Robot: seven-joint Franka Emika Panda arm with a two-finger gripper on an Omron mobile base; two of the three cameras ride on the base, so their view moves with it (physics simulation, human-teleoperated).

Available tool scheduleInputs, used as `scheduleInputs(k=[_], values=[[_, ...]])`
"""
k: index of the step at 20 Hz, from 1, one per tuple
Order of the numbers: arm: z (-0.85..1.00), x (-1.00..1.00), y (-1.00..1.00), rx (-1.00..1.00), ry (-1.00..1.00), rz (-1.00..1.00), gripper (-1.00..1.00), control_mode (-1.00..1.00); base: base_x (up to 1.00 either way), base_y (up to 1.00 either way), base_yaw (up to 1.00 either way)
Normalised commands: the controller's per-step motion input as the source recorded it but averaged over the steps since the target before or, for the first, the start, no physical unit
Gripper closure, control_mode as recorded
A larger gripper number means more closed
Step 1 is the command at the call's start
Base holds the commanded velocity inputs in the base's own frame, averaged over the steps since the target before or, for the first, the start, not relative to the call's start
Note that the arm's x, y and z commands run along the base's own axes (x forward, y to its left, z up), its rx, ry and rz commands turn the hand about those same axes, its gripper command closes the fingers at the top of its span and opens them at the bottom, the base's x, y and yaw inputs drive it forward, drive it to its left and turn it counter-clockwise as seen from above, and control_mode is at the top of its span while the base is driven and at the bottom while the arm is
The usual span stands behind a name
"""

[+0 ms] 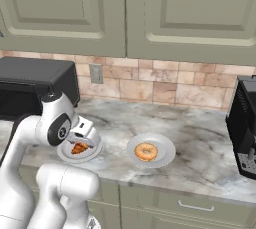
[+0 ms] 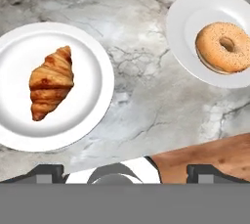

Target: Place the pastries on the plates.

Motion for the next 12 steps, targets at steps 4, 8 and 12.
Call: scheduleInputs(k=[4,8,12], values=[[0.32,-0.67,-0.04,0.09,-0.05,0.00,-1.00,-1.00,0.00,0.00,0.00],[0.02,-0.57,0.00,0.00,-0.08,0.00,-1.00,-1.00,0.00,0.00,0.00],[0.00,-0.59,0.00,0.00,-0.08,0.00,-1.00,-1.00,0.00,0.00,0.00]])
